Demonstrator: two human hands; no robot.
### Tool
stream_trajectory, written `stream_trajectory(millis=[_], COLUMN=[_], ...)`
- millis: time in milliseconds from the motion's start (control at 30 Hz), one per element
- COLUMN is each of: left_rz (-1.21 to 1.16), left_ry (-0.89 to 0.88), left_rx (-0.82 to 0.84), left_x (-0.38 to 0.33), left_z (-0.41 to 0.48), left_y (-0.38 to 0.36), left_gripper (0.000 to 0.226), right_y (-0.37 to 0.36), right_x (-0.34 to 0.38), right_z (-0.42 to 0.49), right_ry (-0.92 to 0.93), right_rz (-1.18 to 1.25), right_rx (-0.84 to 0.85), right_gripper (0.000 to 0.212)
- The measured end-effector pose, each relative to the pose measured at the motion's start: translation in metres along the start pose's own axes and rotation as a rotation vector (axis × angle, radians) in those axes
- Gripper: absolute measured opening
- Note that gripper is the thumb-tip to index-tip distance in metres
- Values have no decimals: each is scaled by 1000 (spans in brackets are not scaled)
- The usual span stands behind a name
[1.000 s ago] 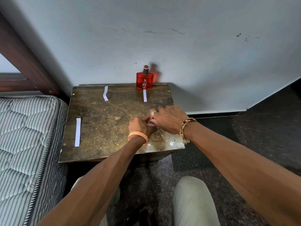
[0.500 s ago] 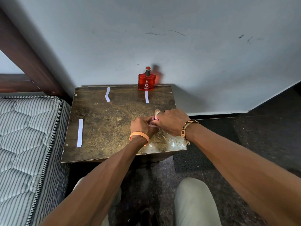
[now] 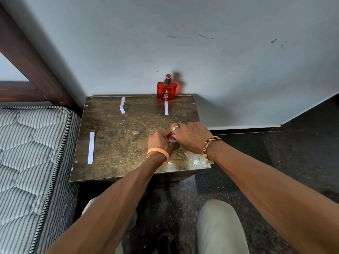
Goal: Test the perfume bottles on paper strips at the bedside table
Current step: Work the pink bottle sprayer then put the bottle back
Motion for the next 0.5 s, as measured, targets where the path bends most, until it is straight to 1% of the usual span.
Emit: stream_trajectory(millis=[33, 100, 167, 233, 300, 333, 400, 433, 500], left_rz=[2, -4, -17, -33, -25, -1, 33, 27, -4], left_ry=[0, 7, 13, 12, 4, -6, -9, -2, 25], left_rx=[-1, -11, -16, -25, -17, -7, 5, 5, 0], left_x=[-1, -2, -1, 1, 2, 1, 0, 0, 1], left_z=[0, -1, -1, 0, 1, 0, 1, 0, 1], left_y=[0, 2, 2, 3, 2, 1, 0, 0, 0], left_gripper=[13, 15, 15, 12, 12, 14, 15, 14, 10], right_y=[-2, -1, 0, 1, 0, -1, -1, 1, 7], right_x=[-1, -9, -10, -4, 2, 3, -1, -3, 0], right_z=[0, 2, 5, 5, 2, 0, 1, 4, 12], right_ry=[-28, -140, -176, -130, -62, -56, -105, -113, -37], right_rz=[6, 61, 68, 103, 83, 59, 41, 6, -137], right_rx=[16, 32, 19, 12, 4, 5, 27, 52, 88], right_gripper=[36, 39, 38, 36, 32, 33, 40, 44, 46])
Point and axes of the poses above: each hand's wrist, its own z-axis towards the middle knuckle, its own y-axis out of the back of the hand, x = y × z, the point moved 8 cm from there along z, towards the middle knuckle, and after that the axes turned 1 degree about -z, right-handed, at the moved point
